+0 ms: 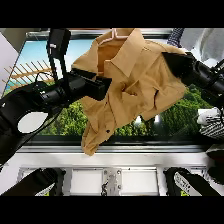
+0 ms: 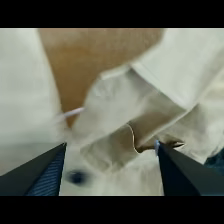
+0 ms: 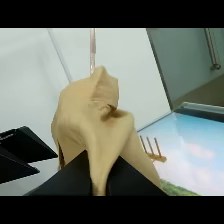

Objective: Fold the clothes and pants, and hang the long-sleeved shirts on hangers.

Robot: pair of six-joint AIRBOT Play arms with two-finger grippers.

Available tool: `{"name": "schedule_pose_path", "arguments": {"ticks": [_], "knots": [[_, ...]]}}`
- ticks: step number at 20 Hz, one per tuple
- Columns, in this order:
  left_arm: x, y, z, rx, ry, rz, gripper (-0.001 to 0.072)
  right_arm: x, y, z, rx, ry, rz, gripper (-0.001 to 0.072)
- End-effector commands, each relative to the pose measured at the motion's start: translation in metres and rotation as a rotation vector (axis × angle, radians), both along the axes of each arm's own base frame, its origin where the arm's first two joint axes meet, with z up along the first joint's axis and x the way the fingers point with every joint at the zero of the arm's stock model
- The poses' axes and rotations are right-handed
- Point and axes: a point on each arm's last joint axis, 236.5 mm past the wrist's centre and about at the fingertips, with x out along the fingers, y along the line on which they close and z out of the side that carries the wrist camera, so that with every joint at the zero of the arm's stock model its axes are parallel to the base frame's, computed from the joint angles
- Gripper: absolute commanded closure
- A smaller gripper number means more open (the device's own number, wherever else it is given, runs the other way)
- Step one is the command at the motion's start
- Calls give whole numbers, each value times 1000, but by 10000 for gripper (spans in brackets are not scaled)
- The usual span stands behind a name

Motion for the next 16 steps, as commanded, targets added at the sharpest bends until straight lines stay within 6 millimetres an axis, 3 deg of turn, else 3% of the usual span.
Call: {"name": "schedule_pose_path", "arguments": {"ticks": [1, 6, 8, 9, 13, 16], "knots": [[2, 15, 25, -51, -53, 36, 116, -2, -9, 23, 76, -70, -25, 696], [-11, 63, 67, -140, -109, 128, 135, 11, -39, 41, 124, -133, -149, 697], [-16, 71, 68, -133, -103, 138, 521, 13, -56, 50, 141, -167, -210, 696], [-17, 71, 67, -128, -100, 137, 681, 13, -67, 56, 155, -189, -240, 696], [-8, 65, 46, -91, -46, 137, 676, 13, -118, 75, 125, -255, -447, 697], [4, 58, 26, -58, -1, 138, 676, 3, -172, 93, 73, -302, -687, 696]]}}
